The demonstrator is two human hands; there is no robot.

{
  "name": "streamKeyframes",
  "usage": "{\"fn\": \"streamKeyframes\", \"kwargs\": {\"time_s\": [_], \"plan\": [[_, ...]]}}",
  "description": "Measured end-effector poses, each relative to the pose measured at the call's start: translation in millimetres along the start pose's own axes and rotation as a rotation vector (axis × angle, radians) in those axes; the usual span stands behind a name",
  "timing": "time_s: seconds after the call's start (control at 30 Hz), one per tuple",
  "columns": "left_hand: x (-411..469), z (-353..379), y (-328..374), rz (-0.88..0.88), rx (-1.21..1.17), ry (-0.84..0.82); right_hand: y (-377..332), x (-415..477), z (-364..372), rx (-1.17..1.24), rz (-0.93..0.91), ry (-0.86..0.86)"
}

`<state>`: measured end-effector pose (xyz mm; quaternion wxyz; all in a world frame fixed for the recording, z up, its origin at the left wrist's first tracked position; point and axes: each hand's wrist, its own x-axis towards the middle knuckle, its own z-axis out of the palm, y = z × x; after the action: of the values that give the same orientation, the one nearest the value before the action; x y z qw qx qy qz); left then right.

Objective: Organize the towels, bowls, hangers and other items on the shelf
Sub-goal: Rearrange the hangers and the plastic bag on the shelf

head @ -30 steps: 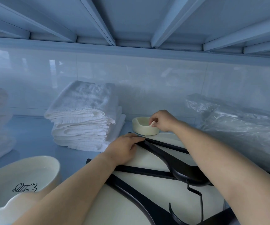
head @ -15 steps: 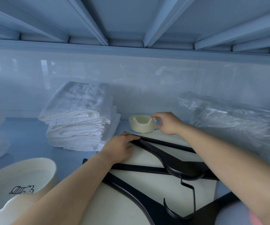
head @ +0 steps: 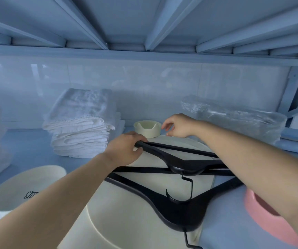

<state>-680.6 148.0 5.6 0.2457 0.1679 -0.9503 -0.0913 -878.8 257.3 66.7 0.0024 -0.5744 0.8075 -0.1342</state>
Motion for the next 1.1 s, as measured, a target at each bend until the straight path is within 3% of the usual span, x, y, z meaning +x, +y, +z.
{"fn": "streamKeyframes", "kwargs": {"time_s": [0.27,0.43,0.7,1.1], "plan": [[-46.2,-1.5,20.0,0.085,-0.032,-0.146,-25.3,-64.1,16.0,-0.036,0.148,-0.278],[-71.2,-13.6,22.7,0.112,-0.046,-0.183,-36.1,-84.4,30.5,-0.082,0.205,-0.143],[-119.3,-25.4,14.2,0.122,-0.102,-0.120,-65.9,-121.8,27.5,0.115,0.242,-0.009],[-153.4,-21.8,25.7,0.163,-0.152,-0.087,-100.1,-172.0,43.2,0.160,0.256,-0.017]]}}
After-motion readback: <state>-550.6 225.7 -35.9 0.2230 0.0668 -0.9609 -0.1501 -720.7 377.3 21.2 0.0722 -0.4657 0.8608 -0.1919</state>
